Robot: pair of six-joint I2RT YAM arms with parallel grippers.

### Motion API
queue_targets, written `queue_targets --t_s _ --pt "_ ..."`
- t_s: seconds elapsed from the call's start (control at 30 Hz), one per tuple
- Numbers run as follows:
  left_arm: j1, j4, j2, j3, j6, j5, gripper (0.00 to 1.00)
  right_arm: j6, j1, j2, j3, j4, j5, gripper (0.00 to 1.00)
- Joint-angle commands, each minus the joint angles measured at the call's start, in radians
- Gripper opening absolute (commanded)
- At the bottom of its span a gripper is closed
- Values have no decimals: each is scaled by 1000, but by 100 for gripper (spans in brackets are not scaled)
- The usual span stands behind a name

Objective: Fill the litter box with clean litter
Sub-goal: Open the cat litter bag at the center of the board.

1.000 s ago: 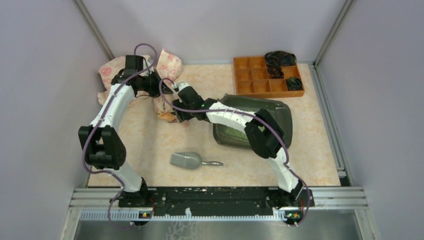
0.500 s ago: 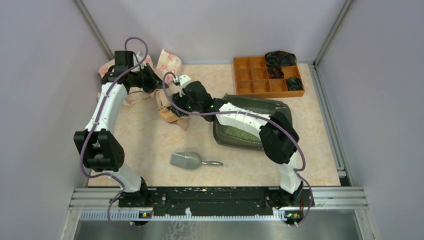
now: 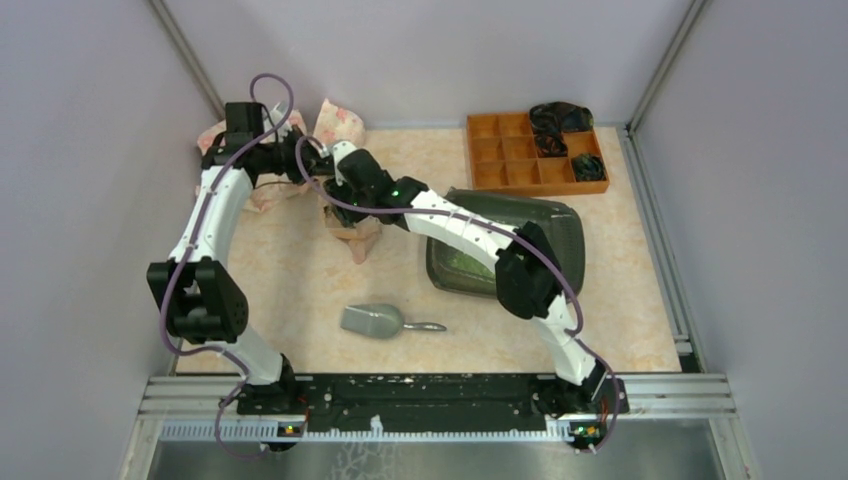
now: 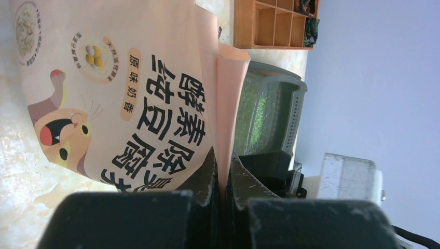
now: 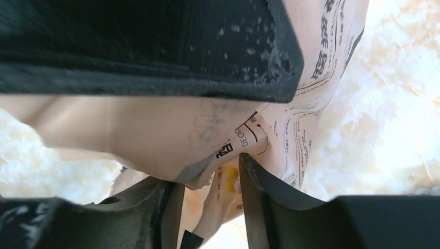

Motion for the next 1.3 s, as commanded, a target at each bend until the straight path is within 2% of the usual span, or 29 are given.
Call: queue_targets --t_s 0.0,0.1,0.13,0.27,0.37,0.43,0.57,0.63,0.77,0.93,1.1,1.27 --pt "15 12 -48 -11 -29 122 0 -44 -4 -33 -16 -170 100 48" --pt "20 6 -70 -44 -26 91 0 -65 0 -106 -159 -112 83 67" --pt "20 6 -79 -57 -28 78 0 -80 0 -127 -204 -93 70 69" --pt "25 6 -118 -123 -41 37 0 -160 -2 -205 -284 -77 24 68" --pt "24 29 -134 -179 -51 8 0 -199 -11 -370 -435 140 -98 71" --pt "25 44 -121 -190 -58 6 0 -227 -16 -442 -450 175 -162 73" --pt "25 34 -80 -166 -57 16 0 -302 -14 -530 -433 52 -265 72" --pt "25 28 -71 -155 -50 7 0 -365 -3 -589 -485 -32 -308 71" --pt "25 29 -64 -146 -42 -4 0 -428 45 -726 -712 -104 -296 67" --pt "26 30 -46 -149 -32 -1 0 -431 127 -887 -1035 26 -284 67" --pt "24 29 -44 -143 -24 -2 0 -427 140 -904 -1145 94 -256 67" --pt "26 21 -44 -136 -21 -2 0 -465 141 -826 -1156 164 -234 66"
